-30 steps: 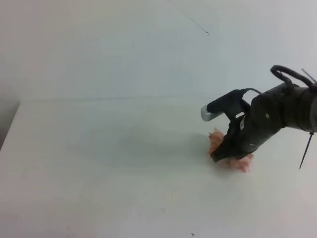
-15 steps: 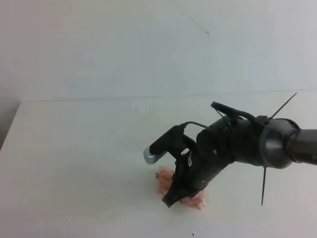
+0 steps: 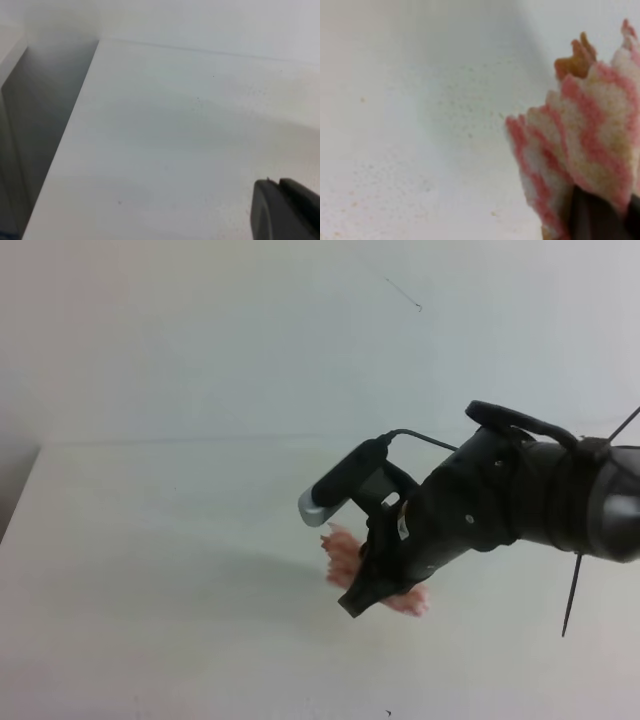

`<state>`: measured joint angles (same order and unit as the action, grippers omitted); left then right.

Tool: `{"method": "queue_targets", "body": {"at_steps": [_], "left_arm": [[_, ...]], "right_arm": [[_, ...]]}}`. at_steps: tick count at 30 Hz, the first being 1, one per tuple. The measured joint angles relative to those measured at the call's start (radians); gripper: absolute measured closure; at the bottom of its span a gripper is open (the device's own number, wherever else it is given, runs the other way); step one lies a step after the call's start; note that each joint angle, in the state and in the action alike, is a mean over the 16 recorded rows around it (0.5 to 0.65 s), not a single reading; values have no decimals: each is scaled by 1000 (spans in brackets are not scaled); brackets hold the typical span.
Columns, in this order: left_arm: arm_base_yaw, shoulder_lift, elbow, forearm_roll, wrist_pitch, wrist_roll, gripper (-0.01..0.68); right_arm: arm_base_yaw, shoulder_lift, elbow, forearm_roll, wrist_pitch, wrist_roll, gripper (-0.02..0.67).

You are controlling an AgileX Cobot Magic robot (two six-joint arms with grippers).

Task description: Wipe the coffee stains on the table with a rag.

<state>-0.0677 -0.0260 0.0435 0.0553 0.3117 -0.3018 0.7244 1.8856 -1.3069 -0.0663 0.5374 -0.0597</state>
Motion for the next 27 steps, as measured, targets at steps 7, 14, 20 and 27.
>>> {"method": "queue_targets", "body": {"at_steps": [7, 14, 20, 27], "left_arm": [[0, 0, 0, 0, 0, 0, 672], [0, 0, 0, 0, 0, 0, 672], [0, 0, 0, 0, 0, 0, 672], [0, 0, 0, 0, 0, 0, 672]], "right_arm": [[-1, 37, 1, -71, -20, 83, 562], [-1, 86, 2, -86, -20, 135, 465], [-1, 107, -7, -96, 22, 154, 340], [-1, 65, -41, -114, 83, 165, 234]]}}
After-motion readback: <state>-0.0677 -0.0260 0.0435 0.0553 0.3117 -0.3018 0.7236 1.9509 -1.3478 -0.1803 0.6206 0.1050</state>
